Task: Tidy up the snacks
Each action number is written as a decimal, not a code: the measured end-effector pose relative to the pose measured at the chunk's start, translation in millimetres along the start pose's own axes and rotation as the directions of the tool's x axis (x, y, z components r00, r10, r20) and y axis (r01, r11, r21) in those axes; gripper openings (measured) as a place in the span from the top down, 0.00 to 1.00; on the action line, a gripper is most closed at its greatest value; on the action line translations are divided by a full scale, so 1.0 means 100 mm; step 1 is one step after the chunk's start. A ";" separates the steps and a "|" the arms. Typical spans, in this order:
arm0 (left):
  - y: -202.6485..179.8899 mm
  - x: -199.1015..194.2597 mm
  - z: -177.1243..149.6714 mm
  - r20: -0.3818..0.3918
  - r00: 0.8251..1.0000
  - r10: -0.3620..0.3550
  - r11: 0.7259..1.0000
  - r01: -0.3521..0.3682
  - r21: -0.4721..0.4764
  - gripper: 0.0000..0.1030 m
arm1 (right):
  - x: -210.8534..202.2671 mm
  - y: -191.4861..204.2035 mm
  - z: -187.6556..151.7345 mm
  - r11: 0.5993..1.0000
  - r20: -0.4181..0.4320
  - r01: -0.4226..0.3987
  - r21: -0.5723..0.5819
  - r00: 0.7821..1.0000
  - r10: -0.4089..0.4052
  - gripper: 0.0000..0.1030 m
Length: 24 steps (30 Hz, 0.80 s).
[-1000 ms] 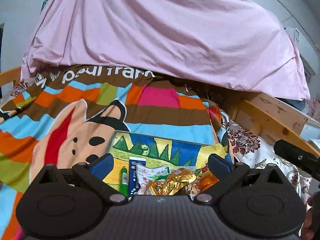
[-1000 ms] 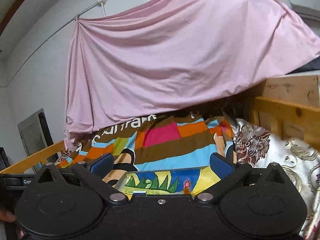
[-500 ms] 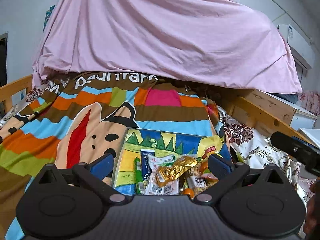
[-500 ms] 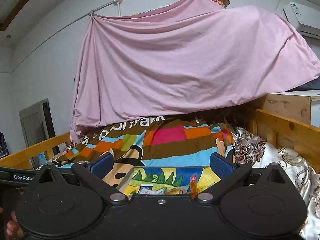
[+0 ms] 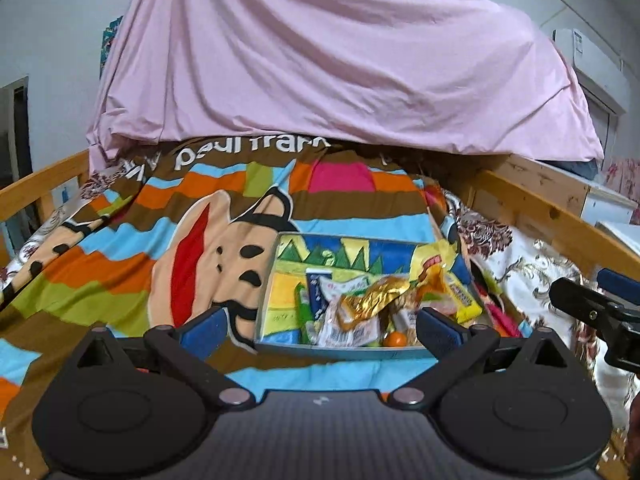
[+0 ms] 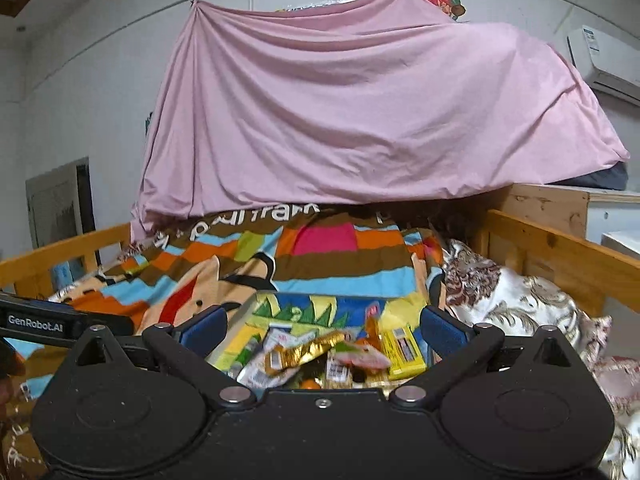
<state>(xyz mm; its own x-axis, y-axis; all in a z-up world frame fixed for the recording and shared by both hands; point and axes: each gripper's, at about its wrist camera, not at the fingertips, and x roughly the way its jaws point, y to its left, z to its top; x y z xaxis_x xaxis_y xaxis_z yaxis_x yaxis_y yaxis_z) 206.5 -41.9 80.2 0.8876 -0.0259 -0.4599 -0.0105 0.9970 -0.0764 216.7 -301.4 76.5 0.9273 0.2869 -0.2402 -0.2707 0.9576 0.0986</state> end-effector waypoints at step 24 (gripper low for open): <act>0.23 -0.42 -0.82 0.003 0.993 0.121 0.993 -0.121 -0.015 0.00 | -0.50 0.22 -0.66 0.979 -0.086 0.203 -0.002 0.975 -0.203 0.01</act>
<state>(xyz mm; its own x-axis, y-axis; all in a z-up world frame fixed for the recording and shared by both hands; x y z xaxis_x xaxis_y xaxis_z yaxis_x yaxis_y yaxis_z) 131.2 -24.2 24.9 0.8811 0.0948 -0.4633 -0.1242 0.9917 -0.0334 147.6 -292.5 26.9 0.9372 0.0880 -0.3376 -0.0771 0.9960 0.0454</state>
